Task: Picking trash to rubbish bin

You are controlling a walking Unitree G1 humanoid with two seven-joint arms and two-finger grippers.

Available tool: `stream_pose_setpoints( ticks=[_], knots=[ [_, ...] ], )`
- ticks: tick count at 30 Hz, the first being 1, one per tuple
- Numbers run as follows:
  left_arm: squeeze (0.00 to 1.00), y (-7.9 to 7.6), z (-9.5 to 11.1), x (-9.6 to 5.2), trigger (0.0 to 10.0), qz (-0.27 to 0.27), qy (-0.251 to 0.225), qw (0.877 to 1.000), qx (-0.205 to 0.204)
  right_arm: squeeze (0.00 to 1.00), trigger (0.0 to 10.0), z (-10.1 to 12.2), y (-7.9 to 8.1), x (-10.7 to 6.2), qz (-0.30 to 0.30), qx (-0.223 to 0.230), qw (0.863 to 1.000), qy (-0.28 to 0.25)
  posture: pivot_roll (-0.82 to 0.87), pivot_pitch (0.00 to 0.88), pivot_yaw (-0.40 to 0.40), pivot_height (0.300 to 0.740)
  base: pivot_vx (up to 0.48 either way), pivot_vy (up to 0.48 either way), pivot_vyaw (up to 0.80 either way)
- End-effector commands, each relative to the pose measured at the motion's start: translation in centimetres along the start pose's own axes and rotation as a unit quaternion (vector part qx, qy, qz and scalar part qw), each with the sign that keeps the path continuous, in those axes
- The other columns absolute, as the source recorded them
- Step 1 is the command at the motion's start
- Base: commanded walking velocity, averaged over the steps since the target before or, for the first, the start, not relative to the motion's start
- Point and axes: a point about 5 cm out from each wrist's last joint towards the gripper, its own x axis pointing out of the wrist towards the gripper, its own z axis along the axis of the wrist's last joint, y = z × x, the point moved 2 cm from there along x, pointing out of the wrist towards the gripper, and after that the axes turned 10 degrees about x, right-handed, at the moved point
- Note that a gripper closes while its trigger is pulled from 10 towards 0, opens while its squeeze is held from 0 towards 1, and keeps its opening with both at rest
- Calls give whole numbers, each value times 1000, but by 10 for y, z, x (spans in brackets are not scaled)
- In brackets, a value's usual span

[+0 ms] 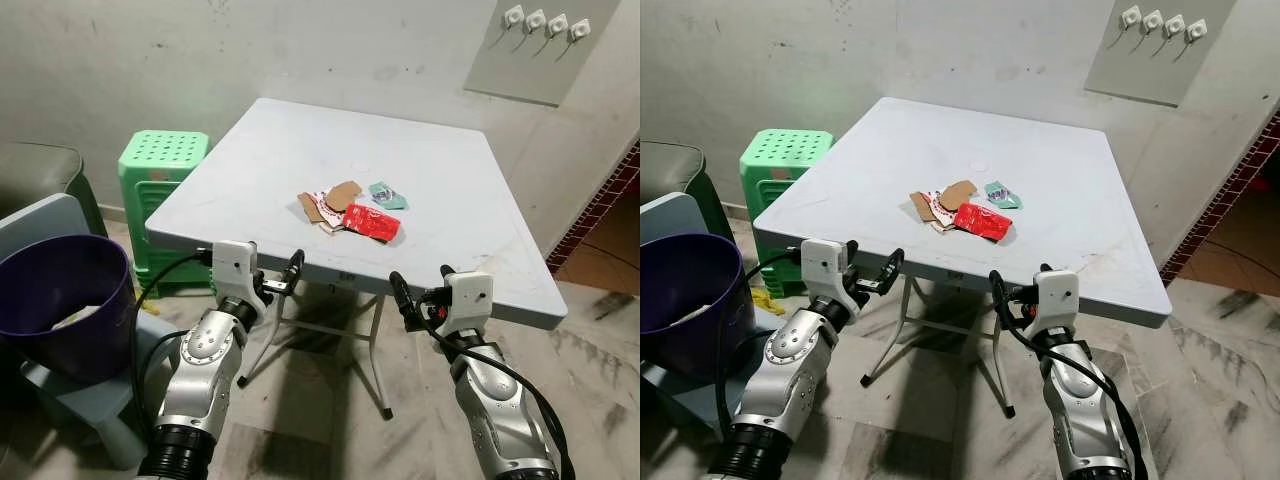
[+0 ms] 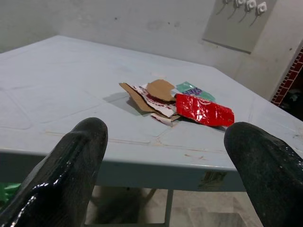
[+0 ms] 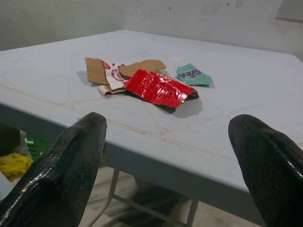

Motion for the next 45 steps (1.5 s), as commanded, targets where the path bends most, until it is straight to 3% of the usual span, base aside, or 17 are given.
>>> stream_pose_setpoints(
  ticks=[1, 21, 27, 37, 45],
  knots=[
    [0, 1, 11, 3, 10000, 0, -14, 1000, 2, 0, 10000, 6, -2, 0, -5, 0, 1000, -10, -15, 0, -75, 740, 405, 0, 0],
    [0, 0, 13, 6, 10000, 0, -15, 1000, -2, 0, 10000, 5, -2, -1, -2, -5, 1000, -8, -18, 0, -78, 740, 472, 0, 0],
    [0, -3, 16, 5, 10000, 1, -26, 1000, 8, 0, 10000, 4, -2, -1, -3, -3, 1000, -3, -17, 0, -81, 740, 127, 0, 0],
    [0, -28, 19, -2, 10000, -70, -44, 995, 52, 0, 10000, -2, -5, 0, -12, 34, 999, 31, -16, 0, -86, 740, 0, 0, 0],
    [0, -57, 21, -14, 10000, -147, -55, 985, 77, 0, 10000, -8, -11, 1, -27, 98, 992, 69, -18, 12, -88, 740, 0, 0, 0]
  ],
)
